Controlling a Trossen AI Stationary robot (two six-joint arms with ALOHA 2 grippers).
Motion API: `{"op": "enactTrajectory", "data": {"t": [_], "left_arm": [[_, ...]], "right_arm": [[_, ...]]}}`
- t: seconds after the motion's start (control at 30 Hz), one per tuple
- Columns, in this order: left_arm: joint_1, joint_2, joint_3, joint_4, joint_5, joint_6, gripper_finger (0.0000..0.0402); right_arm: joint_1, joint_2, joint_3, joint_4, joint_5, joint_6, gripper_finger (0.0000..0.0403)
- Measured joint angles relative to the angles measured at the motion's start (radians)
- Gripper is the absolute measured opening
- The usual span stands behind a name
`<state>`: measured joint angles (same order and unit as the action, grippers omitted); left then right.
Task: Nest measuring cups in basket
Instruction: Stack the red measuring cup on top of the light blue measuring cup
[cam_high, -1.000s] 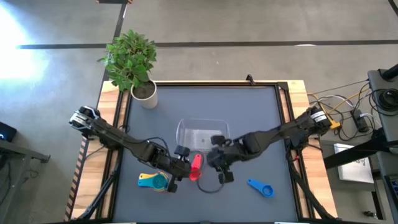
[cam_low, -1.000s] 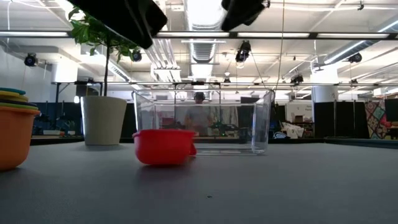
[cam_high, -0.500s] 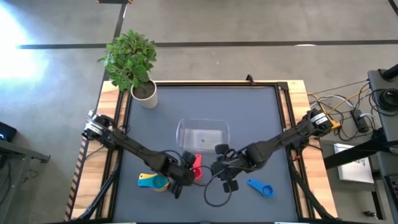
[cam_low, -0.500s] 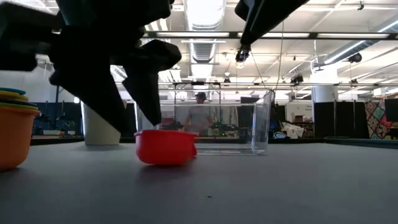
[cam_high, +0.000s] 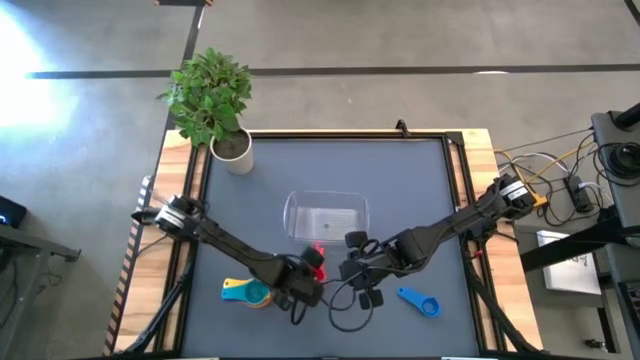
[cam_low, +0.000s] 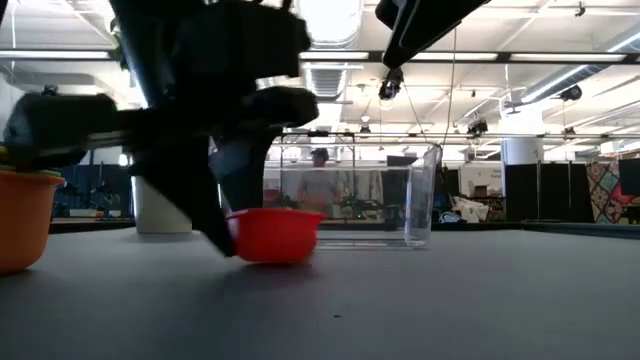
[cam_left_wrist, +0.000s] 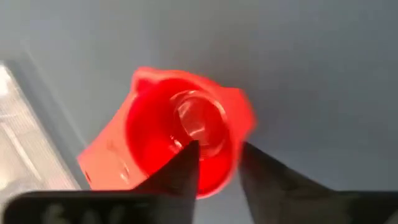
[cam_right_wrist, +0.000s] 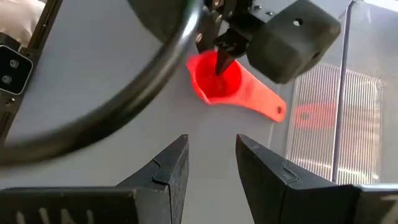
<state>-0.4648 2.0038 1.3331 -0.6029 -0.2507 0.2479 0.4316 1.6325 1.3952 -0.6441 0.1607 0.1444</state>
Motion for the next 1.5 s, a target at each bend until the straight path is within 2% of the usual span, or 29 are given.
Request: {"op": "enactTrajectory", "data": {"t": [0.1,0.13,0.33,0.53,0.7,0.77,0.83,1.0,1.2,1.37,1.5], "left_arm": [[0.000,0.036,0.078,-0.072,-0.015,-0.022,0.0022],[0.000,0.044,0.107,-0.103,-0.022,-0.035,0.0012],[-0.028,0.037,0.256,-0.294,-0.016,-0.175,0.0002],[-0.139,-0.042,0.407,-0.516,0.010,-0.383,0.0001],[-0.207,-0.102,0.478,-0.744,0.038,-0.722,0.0001],[-0.232,-0.116,0.462,-0.834,0.066,-0.866,0.0001],[-0.259,-0.120,0.421,-0.857,0.126,-0.958,0.0001],[-0.294,-0.126,0.289,-0.700,0.229,-1.029,0.0000],[-0.283,-0.157,0.171,-0.626,0.216,-1.102,0.0000],[-0.247,-0.222,0.058,-0.576,0.225,-1.252,0.0000],[-0.220,-0.295,-0.033,-0.452,0.234,-1.341,0.0000]], "right_arm": [[0.000,-0.002,-0.001,-0.001,0.000,0.000,0.0121],[0.000,-0.003,-0.001,-0.001,-0.002,-0.002,0.0121],[0.003,-0.018,-0.001,-0.007,-0.003,0.010,0.0121],[0.018,-0.058,-0.005,-0.007,0.028,0.023,0.0121],[0.020,-0.075,-0.006,0.000,0.052,0.022,0.0121],[0.021,-0.076,-0.006,0.000,0.054,0.022,0.0121],[0.022,-0.075,-0.006,0.003,0.053,0.022,0.0121],[0.023,-0.069,-0.019,0.007,0.053,0.022,0.0121],[0.023,-0.069,-0.026,0.007,0.052,0.027,0.0121],[0.027,-0.069,-0.027,0.006,0.051,0.031,0.0121],[0.029,-0.069,-0.027,0.006,0.051,0.031,0.0121]]}}
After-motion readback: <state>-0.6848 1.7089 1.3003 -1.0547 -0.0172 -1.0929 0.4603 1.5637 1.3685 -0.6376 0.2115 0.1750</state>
